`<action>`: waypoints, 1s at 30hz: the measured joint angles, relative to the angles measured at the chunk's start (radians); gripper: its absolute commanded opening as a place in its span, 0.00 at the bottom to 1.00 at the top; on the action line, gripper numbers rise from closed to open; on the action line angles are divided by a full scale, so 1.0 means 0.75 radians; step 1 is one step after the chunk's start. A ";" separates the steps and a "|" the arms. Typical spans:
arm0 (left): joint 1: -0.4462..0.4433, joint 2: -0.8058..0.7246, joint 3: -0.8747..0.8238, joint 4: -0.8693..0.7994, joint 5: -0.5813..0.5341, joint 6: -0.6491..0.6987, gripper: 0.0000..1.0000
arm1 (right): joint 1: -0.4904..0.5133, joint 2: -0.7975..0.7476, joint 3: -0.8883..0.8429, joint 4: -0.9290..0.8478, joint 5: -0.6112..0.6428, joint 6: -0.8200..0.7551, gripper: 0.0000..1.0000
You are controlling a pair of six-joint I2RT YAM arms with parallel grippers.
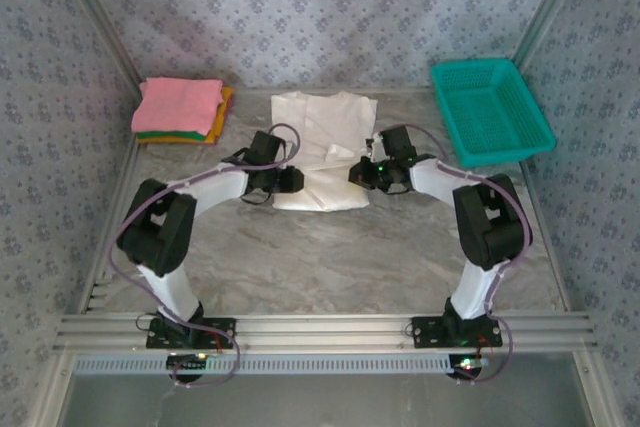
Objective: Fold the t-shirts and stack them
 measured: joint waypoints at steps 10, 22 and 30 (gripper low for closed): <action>0.076 0.446 0.538 0.012 -0.028 0.101 0.27 | -0.031 0.328 0.409 0.046 0.058 -0.018 0.00; 0.159 0.406 0.857 -0.123 -0.128 0.184 0.47 | -0.096 0.345 0.619 -0.061 0.072 -0.051 0.19; 0.130 -0.216 -0.194 0.149 -0.106 -0.007 0.52 | -0.054 -0.148 -0.050 -0.023 -0.001 0.002 0.50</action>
